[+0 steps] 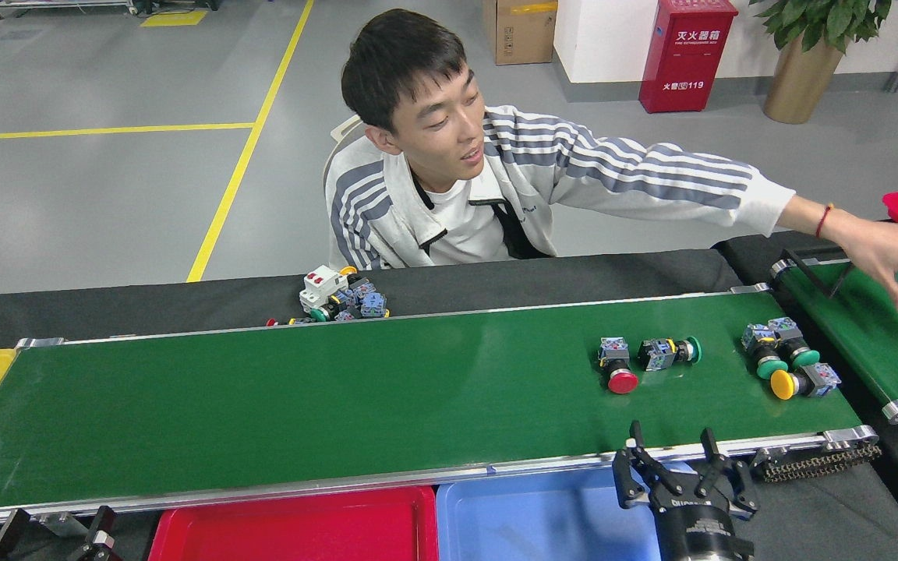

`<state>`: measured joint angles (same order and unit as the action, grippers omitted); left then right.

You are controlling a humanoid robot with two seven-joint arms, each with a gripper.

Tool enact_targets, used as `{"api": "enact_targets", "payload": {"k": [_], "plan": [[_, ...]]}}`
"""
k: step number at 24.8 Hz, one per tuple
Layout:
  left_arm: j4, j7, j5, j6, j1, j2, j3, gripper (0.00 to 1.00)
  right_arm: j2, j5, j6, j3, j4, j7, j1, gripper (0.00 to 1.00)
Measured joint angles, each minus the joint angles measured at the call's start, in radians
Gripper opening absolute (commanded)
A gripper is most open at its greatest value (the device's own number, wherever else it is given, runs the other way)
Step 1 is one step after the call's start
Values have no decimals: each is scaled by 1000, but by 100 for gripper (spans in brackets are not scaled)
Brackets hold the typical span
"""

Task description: Pick switch part from conveyor to tray

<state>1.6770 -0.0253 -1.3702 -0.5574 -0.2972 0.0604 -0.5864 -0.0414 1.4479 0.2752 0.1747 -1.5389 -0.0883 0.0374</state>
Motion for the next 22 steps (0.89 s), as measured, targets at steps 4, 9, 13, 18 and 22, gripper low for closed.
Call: {"api": "enact_targets", "payload": {"k": [4, 9, 13, 18, 22], "plan": [[1, 1, 0, 0, 1, 0, 0, 100, -31, 0, 42, 49, 104, -11, 88, 98], [2, 3, 0, 0, 1, 0, 0, 100, -72, -2, 53, 72, 225, -17, 176, 98], [3, 0, 0, 0, 3, 0, 0, 100, -98, -10, 54, 81, 329, -18, 244, 98], [3, -1, 0, 0, 7, 0, 0, 100, -112, -40, 55, 115, 473, -19, 343, 44], [3, -2, 0, 0, 10, 0, 0, 100, -112, -57, 56, 163, 525, -19, 381, 2]]}}
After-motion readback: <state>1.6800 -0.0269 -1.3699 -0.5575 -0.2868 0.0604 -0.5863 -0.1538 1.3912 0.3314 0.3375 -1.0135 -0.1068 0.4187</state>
